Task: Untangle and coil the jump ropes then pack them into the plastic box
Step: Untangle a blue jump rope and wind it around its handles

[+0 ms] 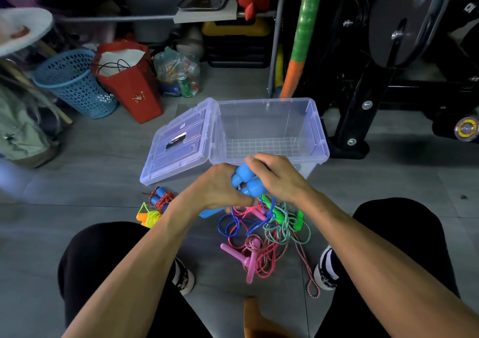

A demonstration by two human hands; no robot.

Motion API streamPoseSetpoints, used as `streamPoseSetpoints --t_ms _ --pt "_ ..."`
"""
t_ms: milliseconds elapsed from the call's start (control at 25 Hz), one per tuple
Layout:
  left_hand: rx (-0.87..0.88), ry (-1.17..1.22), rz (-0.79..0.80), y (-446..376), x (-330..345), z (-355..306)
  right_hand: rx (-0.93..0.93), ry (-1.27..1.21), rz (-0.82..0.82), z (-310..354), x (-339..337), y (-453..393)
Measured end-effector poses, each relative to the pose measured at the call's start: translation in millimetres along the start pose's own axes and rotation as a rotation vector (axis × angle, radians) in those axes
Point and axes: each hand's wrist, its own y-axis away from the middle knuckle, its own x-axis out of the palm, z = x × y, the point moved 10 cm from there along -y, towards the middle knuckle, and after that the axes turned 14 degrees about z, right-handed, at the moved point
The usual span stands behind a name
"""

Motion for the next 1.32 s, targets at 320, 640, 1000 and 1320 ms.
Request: streamPoseSetpoints --t_ms 320,640,1000,1320 --pt "-0.060 -0.185 -0.206 12 -22 7 0.112 -0.076 -0.290 -13 -38 1" --pt "0.125 0.241 -0.423 31 -43 10 0.149 -0.127 -0.180 -15 -20 2" --pt "0.011 -0.435 -0.501 29 -31 -7 0.209 -0.129 -0.363 -14 -36 8" --pt "-0.221 -0.472 -0.343 18 -30 16 0.360 -0.080 -0.073 -23 -32 8"
